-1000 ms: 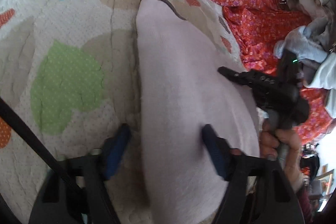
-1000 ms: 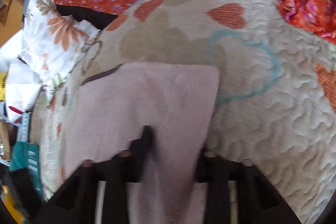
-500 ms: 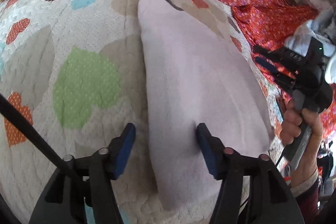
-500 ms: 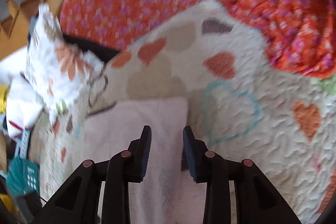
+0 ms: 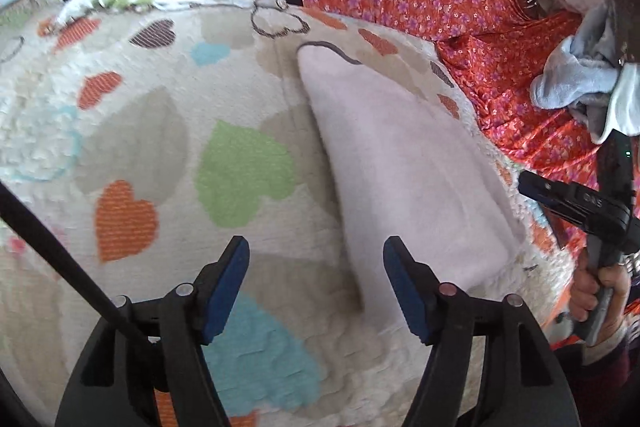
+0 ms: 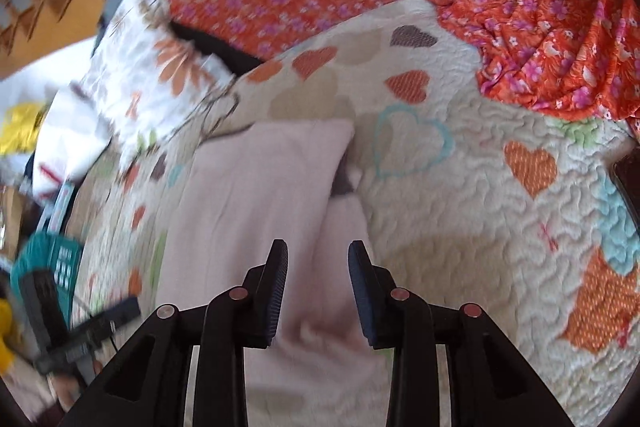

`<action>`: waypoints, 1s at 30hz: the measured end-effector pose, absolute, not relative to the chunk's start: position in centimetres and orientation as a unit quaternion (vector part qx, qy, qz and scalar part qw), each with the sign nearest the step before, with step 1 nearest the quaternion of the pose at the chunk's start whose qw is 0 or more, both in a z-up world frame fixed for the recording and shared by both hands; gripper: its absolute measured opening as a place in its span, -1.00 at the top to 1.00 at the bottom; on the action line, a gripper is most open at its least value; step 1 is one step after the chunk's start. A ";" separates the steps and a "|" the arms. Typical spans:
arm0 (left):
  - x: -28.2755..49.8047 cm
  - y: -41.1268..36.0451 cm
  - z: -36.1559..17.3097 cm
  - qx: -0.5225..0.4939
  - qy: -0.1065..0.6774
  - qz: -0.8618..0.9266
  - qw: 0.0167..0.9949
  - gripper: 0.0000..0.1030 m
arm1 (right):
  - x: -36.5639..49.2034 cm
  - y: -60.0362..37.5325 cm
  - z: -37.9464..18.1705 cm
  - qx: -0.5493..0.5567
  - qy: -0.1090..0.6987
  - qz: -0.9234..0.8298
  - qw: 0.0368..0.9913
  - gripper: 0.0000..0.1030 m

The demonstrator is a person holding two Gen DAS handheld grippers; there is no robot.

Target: Fold small clothes

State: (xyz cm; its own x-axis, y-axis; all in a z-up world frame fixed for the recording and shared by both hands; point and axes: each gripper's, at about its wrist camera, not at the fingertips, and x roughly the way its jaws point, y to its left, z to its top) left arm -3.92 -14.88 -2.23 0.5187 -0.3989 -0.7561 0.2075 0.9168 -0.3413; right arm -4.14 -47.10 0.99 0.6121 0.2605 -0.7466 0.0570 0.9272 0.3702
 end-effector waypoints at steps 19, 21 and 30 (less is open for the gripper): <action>-5.2 -13.2 -1.4 -0.100 0.435 -0.141 0.884 -0.38 | -6.1 -48.6 1.7 0.230 0.384 -0.049 0.893 0.38; -5.3 -13.5 -1.6 -0.091 0.436 -0.140 0.884 -0.38 | -5.6 -46.7 2.4 0.232 0.379 0.010 0.896 0.38; -5.2 -13.4 -1.8 -0.088 0.438 -0.133 0.885 -0.40 | -1.9 -40.3 -2.4 0.139 0.481 0.045 0.865 0.36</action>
